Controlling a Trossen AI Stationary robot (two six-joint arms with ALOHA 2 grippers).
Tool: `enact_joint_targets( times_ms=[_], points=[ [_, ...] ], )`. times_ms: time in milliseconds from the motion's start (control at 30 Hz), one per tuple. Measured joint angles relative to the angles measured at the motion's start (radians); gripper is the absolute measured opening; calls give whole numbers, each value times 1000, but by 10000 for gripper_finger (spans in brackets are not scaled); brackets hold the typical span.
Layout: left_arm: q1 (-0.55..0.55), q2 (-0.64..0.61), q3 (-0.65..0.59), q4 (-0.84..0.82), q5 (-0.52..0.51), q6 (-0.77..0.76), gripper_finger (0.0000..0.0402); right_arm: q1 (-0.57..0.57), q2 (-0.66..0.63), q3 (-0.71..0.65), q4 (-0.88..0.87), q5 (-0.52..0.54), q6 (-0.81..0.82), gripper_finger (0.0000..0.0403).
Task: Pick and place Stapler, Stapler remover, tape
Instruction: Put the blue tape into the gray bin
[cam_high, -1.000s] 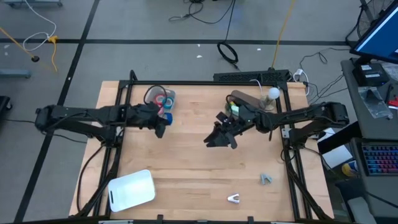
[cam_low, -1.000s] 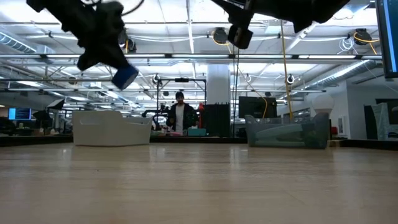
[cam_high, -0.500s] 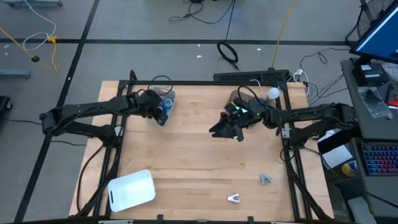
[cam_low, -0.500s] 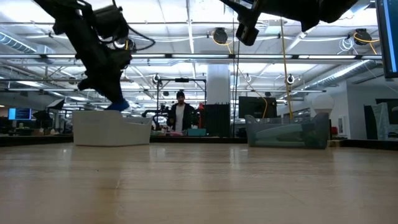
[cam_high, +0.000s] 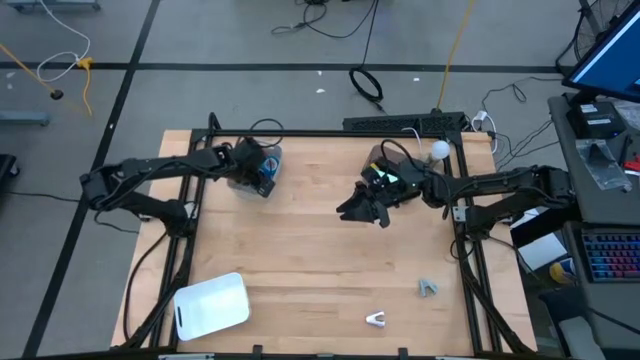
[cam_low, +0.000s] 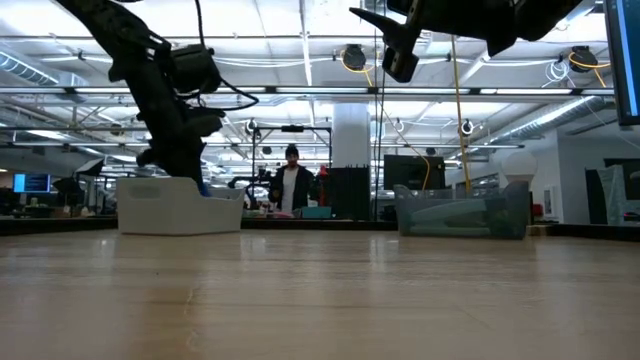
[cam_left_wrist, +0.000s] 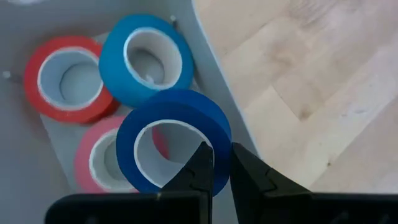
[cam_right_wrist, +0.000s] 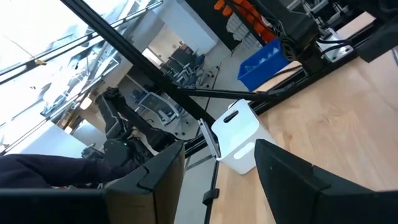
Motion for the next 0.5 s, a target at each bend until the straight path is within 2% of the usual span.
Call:
enact_joint_targets(
  times_ms=[267, 500],
  points=[
    [7, 28, 0, 14, 2, 12, 32, 0, 0, 0, 1, 0, 4, 191],
    [7, 28, 0, 13, 0, 56, 93, 2, 0, 0, 0, 0, 19, 189]
  ],
)
